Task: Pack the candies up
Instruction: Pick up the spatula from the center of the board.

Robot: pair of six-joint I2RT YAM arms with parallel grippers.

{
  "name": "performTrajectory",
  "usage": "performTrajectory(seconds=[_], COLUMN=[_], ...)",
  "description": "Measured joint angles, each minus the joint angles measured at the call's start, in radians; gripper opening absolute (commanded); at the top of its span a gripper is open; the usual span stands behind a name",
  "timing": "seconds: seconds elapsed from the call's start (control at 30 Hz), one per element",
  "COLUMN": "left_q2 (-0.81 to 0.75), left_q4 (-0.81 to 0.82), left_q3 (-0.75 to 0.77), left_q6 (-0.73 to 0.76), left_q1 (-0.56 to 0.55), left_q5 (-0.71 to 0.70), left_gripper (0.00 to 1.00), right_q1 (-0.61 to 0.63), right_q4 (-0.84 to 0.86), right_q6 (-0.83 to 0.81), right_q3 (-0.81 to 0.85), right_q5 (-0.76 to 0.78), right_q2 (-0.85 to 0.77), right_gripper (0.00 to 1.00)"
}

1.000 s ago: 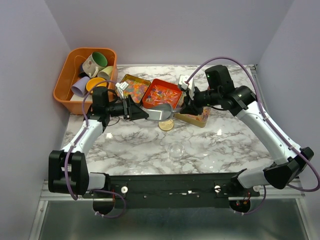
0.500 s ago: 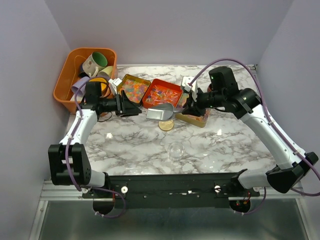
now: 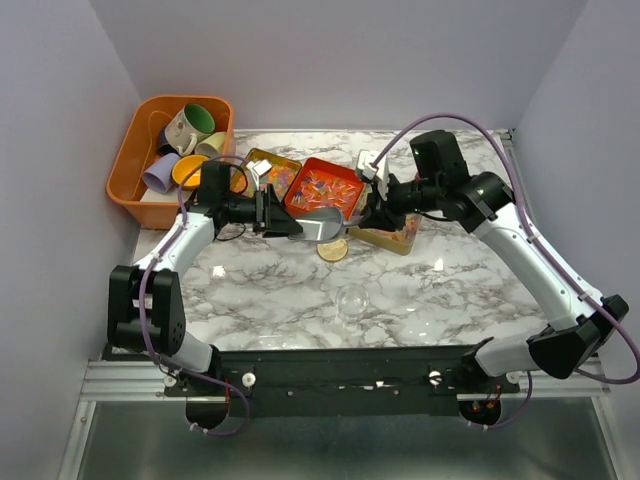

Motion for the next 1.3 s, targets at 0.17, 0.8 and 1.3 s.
performTrajectory(seconds=[0.17, 0.8, 1.3], left_q2=[0.037, 0.067, 0.068], left_q4=[0.057, -0.032, -0.034], left_q3=[0.006, 0.078, 0.085], left_q6=[-0.059, -0.014, -0.025], left_q1=[-0.040, -0.003, -0.001], left_q5=[0.014, -0.049, -0.058], left_gripper=[0.18, 0.00, 0.00], right_q1=[0.006, 0.007, 0.007], right_q4=[0.000, -0.131, -0.179], right_q6=[0.004, -0.105, -0.152], right_q3=[0.006, 0.094, 0.110], right_q5=[-0.003, -0.017, 0.031], right_q2=[0.010, 0.125, 0.253], right_gripper=[0.01, 0.61, 0.56])
